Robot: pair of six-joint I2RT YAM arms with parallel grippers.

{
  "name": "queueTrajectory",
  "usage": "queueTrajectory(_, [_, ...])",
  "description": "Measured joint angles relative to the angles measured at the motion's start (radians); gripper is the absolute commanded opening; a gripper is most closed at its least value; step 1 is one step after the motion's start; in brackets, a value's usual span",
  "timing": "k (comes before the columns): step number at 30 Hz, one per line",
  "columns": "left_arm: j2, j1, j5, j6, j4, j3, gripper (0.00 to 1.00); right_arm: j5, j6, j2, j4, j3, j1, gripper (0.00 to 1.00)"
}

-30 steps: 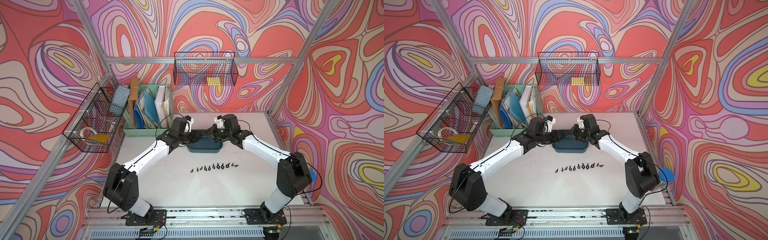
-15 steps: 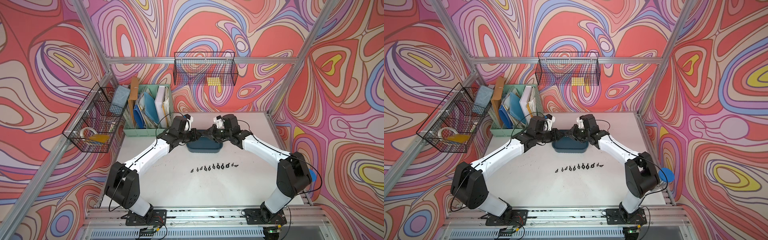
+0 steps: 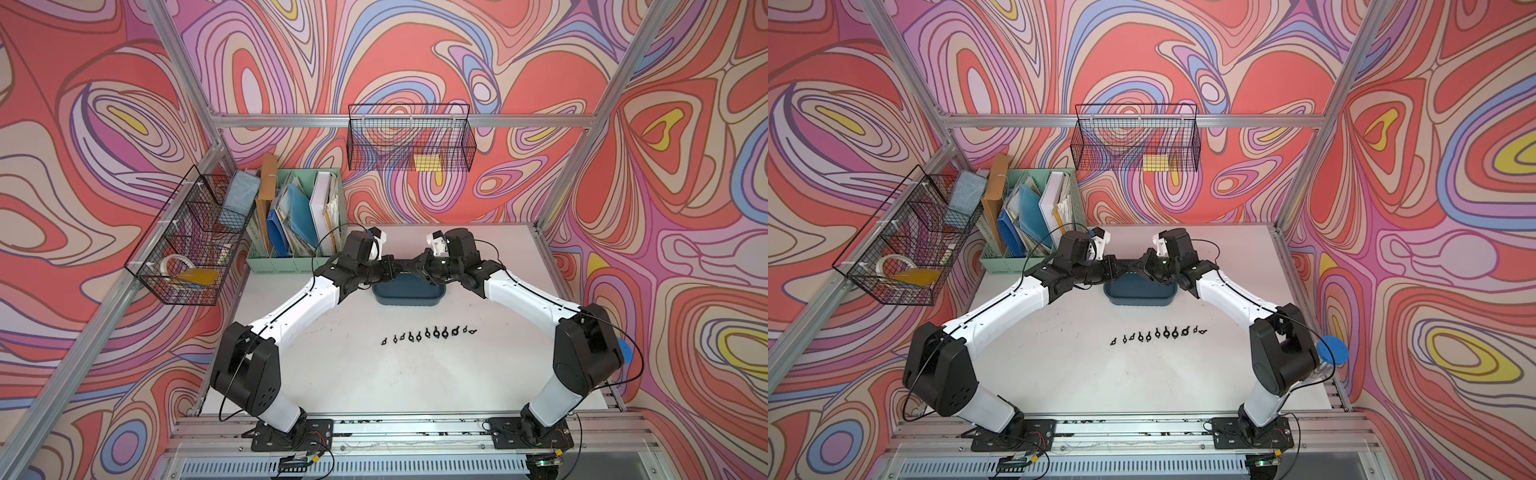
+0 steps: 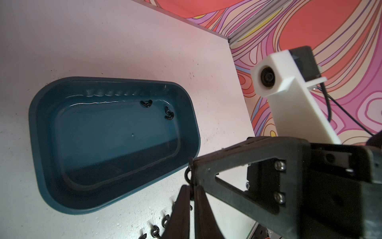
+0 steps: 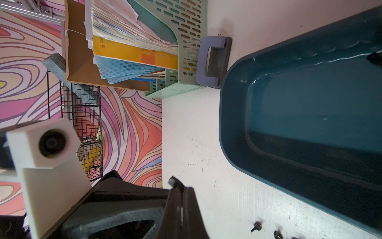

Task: Take out the wing nut from the storage box
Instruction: Pick up the wing nut from the storage box.

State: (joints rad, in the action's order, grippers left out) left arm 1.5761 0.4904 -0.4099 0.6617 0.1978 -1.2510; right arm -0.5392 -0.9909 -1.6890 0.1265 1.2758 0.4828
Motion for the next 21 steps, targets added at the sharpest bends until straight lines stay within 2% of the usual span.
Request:
queueTrajectory(8, [0.006, 0.0, -0.002, 0.0, 0.001, -0.005, 0.0, 0.005, 0.0, -0.003, 0.0, 0.0, 0.0, 0.0])
queueTrajectory(10, [0.006, 0.0, -0.002, -0.001, 0.001, -0.005, 0.0, 0.005, 0.0, -0.003, 0.0, 0.0, 0.0, 0.09])
queueTrajectory(12, [0.006, 0.0, -0.002, -0.005, 0.001, -0.005, 0.0, 0.006, -0.001, -0.003, 0.0, 0.0, 0.0, 0.24])
queueTrajectory(15, [0.006, -0.002, 0.006, -0.012, 0.004, -0.005, 0.0, 0.019, -0.001, -0.003, 0.01, 0.001, -0.001, 0.39])
queueTrajectory(21, [0.006, -0.002, 0.021, -0.029, 0.02, -0.005, 0.0, 0.02, 0.013, -0.003, 0.021, 0.001, -0.004, 0.52])
